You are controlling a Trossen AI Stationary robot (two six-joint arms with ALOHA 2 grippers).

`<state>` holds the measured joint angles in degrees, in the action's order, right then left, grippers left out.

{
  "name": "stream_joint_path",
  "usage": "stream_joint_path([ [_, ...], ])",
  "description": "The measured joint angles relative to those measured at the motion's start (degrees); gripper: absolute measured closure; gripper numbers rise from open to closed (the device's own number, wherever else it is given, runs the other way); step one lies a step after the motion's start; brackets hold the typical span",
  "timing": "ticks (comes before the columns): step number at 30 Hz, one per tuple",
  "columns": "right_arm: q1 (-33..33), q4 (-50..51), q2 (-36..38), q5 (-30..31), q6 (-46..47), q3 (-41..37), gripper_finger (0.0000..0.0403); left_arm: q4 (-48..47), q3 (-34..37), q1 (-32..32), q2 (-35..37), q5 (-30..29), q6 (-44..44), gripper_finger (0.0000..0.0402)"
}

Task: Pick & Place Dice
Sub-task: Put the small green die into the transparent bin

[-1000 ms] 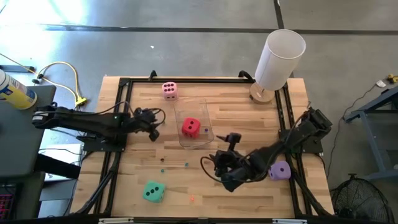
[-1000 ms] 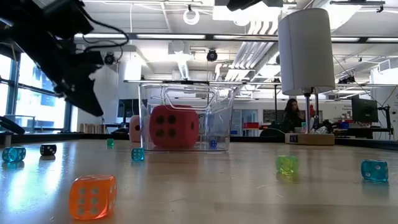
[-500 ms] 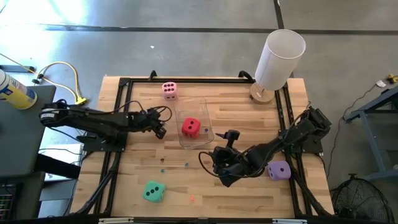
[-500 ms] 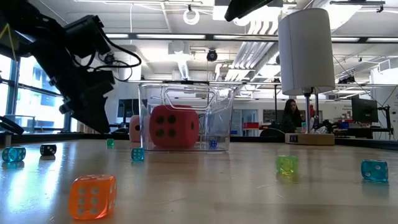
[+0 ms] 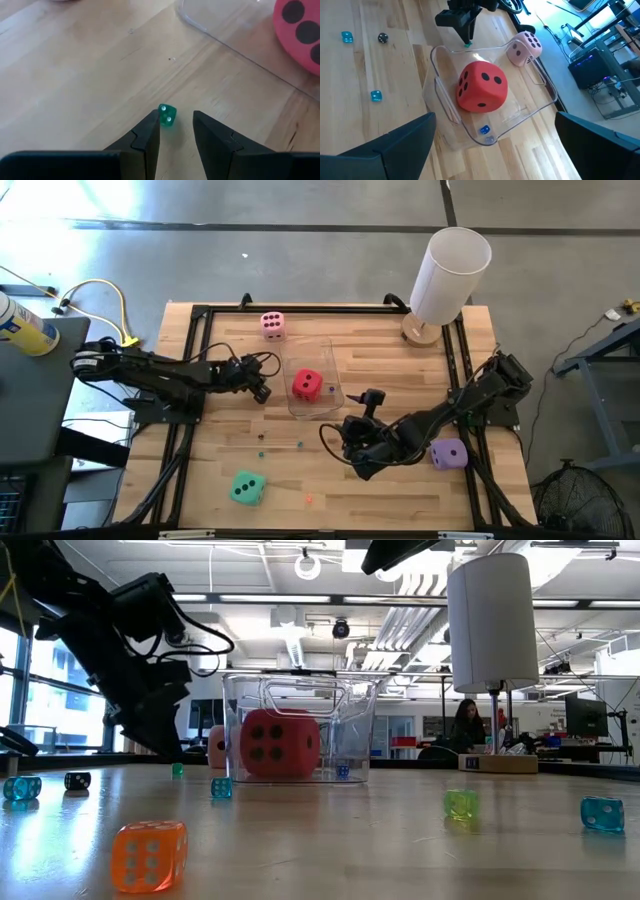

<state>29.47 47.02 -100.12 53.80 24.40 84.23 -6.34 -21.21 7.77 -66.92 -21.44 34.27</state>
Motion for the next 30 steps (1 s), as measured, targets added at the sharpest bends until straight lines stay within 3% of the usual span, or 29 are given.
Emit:
stream_joint_path([
  [30,0.0,0.0,0.0,-0.2,0.0,0.0,0.0003,0.1,0.0,1.2,-0.5,-0.8,-3.9,0.0289],
])
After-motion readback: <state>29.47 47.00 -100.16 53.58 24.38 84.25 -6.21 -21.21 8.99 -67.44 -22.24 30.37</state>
